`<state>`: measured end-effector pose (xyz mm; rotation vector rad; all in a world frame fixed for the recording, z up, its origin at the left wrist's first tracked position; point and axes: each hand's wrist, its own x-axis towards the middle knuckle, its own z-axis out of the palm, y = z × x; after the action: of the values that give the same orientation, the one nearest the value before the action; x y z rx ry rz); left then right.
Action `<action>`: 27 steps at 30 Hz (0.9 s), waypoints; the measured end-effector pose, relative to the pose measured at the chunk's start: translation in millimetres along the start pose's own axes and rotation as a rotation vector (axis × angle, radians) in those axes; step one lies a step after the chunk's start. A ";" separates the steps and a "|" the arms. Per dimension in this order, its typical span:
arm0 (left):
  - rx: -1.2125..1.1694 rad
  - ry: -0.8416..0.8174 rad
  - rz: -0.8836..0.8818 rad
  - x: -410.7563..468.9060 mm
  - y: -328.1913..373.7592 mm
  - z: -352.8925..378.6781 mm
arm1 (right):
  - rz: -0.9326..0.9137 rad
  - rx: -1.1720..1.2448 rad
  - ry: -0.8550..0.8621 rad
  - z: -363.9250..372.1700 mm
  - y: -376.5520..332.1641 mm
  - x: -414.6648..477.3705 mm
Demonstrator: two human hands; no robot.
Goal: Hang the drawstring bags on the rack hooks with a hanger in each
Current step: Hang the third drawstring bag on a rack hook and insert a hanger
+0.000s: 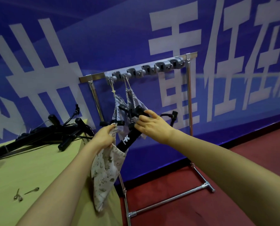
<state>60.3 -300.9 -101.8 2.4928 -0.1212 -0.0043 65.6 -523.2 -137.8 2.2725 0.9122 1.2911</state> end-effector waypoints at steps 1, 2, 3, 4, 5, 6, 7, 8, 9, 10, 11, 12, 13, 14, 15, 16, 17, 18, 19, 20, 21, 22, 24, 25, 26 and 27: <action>0.016 0.006 -0.010 -1.5 -2.3 -1.1 | -0.032 -0.008 0.017 -0.8 -0.4 5.3; 0.018 0.009 -0.021 -2.6 -5.4 -2.2 | -0.059 -0.012 0.037 -2.4 -0.5 10.0; 0.019 0.007 -0.030 -3.2 -6.7 -3.0 | -0.078 -0.011 0.055 -4.1 0.1 14.1; 0.013 0.000 -0.025 -3.6 -5.4 -1.4 | -0.091 -0.008 0.074 -5.7 0.8 17.4; -0.004 -0.010 0.000 -4.7 -2.6 0.0 | -0.107 -0.006 0.092 -7.3 -0.2 22.7; -0.047 -0.021 0.038 -8.4 3.4 2.4 | -0.127 -0.001 0.103 -8.2 -2.6 27.8; -0.121 -0.022 0.066 -12.6 10.3 4.0 | -0.151 0.011 0.108 -8.5 -6.2 32.8; -0.218 -0.013 0.090 -14.9 15.8 3.7 | -0.178 0.027 0.110 -8.2 -10.8 37.7; -0.301 -0.009 0.102 -15.2 18.2 2.3 | -0.207 0.042 0.113 -6.7 -16.1 41.2; -0.346 -0.012 0.103 -15.9 18.9 -0.3 | -0.234 0.050 0.112 -5.1 -21.5 43.7; -0.356 -0.022 0.098 -16.2 17.7 -3.4 | -0.251 0.056 0.106 -3.4 -25.9 45.2; -0.355 -0.040 0.091 -15.5 12.7 -6.1 | -0.257 0.068 0.101 -2.4 -29.6 46.8; -0.350 -0.068 0.082 -16.1 8.1 -8.0 | -0.254 0.083 0.101 -1.9 -31.8 47.9; -0.354 -0.093 0.079 -18.1 5.0 -8.7 | -0.248 0.097 0.102 -2.8 -33.5 49.8; -0.371 -0.105 0.083 -20.2 2.9 -8.5 | -0.245 0.106 0.113 -4.2 -34.7 52.1; -0.400 -0.107 0.079 -22.4 1.6 -7.1 | -0.250 0.111 0.133 -6.0 -35.9 55.2; -0.450 -0.100 0.060 -25.1 1.5 -5.1 | -0.263 0.120 0.155 -7.4 -36.8 58.1; -0.509 -0.076 0.036 -26.5 1.8 -2.9 | -0.266 0.131 0.174 -9.5 -37.1 60.7; -0.565 -0.042 0.013 -27.1 2.0 -1.0 | -0.256 0.135 0.192 -11.7 -37.3 63.0; -0.601 -0.004 -0.010 -26.1 1.1 1.0 | -0.233 0.133 0.204 -14.2 -37.0 65.0; -0.626 0.031 -0.033 -25.6 0.5 3.1 | -0.207 0.135 0.215 -15.2 -36.9 66.5; -0.641 0.064 -0.055 -24.7 -1.0 4.6 | -0.192 0.148 0.214 -14.9 -37.4 67.7; -0.672 0.119 -0.079 -23.0 -4.8 6.2 | -0.183 0.219 0.183 -12.6 -41.1 67.0; -0.694 0.146 -0.083 -22.0 -7.3 6.3 | -0.171 0.291 0.167 -11.4 -42.7 64.6; -0.724 0.173 -0.088 -21.3 -10.0 5.7 | -0.125 0.383 0.154 -10.1 -43.1 61.2; -0.759 0.200 -0.086 -21.1 -11.8 4.1 | -0.029 0.481 0.140 -9.2 -43.2 57.0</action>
<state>40.2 -292.1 -112.8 1.7258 0.0654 0.1373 63.5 -452.5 -123.6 2.5245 1.4300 1.3438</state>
